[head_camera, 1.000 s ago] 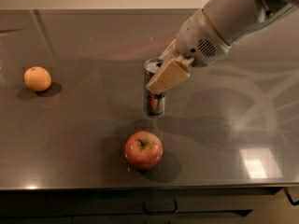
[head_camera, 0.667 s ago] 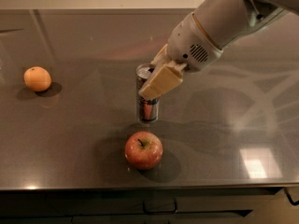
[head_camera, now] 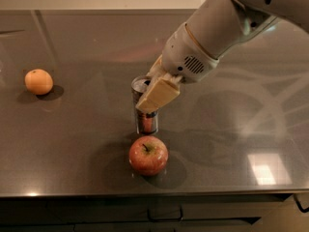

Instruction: Move redbull can near apple

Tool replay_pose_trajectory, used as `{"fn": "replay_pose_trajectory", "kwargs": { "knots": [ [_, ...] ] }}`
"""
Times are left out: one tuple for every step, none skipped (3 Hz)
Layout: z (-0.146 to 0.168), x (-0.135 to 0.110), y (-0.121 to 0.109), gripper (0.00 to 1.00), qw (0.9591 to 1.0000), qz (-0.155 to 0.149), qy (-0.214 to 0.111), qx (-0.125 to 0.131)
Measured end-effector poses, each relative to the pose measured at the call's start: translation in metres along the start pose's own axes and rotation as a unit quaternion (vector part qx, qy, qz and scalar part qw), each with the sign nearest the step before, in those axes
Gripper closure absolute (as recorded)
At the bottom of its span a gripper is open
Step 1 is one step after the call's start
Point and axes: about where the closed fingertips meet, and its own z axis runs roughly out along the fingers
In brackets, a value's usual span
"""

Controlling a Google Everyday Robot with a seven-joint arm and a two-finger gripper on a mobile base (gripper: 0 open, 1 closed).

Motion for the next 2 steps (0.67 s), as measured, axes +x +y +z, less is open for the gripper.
{"fn": "replay_pose_trajectory", "kwargs": {
  "knots": [
    [0.0081, 0.0014, 0.0015, 0.59, 1.0, 0.001, 0.007, 0.002],
    [0.0138, 0.0024, -0.0024, 0.35, 0.9999, 0.005, 0.009, 0.013]
  ]
}}
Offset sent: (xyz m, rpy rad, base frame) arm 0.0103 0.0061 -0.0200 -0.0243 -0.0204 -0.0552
